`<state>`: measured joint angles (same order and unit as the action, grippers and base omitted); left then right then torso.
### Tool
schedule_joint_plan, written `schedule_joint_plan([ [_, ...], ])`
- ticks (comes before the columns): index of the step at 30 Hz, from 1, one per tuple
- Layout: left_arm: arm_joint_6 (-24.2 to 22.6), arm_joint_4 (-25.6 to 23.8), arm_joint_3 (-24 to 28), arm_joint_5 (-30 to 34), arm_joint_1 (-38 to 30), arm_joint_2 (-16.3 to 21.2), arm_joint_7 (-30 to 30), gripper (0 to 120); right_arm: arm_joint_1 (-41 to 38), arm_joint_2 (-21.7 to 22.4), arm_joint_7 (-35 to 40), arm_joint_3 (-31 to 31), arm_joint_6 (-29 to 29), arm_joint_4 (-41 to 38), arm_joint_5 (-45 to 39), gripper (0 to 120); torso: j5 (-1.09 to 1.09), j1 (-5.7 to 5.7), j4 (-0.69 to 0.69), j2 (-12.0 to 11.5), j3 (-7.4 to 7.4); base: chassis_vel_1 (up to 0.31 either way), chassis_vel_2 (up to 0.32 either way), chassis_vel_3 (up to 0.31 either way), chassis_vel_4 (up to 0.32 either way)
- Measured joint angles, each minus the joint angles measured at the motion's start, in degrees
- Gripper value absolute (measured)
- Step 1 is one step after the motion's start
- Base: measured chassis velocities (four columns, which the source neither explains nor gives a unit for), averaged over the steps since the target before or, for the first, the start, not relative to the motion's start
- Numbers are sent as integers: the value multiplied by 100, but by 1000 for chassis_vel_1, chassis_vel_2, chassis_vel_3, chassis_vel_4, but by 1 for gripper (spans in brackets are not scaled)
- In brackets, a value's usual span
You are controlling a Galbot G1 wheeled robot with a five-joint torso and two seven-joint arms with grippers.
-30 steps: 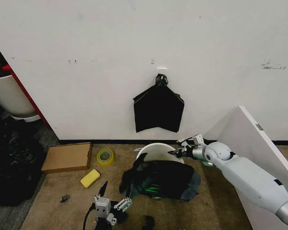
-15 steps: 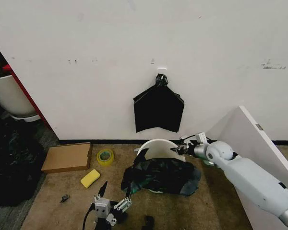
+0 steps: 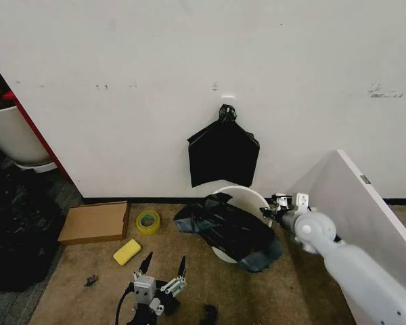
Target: Place the garbage bag over the trash bin.
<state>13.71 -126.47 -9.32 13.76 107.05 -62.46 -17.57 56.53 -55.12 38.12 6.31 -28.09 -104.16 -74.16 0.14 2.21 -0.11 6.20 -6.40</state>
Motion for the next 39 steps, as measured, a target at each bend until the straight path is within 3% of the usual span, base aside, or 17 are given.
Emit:
schedule_joint_plan([
  [8,-125,-6,17,184,-147,176,-74,100,568,-561,1135,38,623,-718,366,1,-1,0,0,0,0,0,0,0,0],
  [17,-221,8,-27,433,-257,320,-127,100,1015,-988,1801,-27,989,-823,862,1,-1,0,0,0,0,0,0,0,0],
  [39,-307,92,-12,514,-366,277,-147,100,1255,-1504,1917,-97,1247,-469,1206,1,-1,0,0,0,0,0,0,0,0],
])
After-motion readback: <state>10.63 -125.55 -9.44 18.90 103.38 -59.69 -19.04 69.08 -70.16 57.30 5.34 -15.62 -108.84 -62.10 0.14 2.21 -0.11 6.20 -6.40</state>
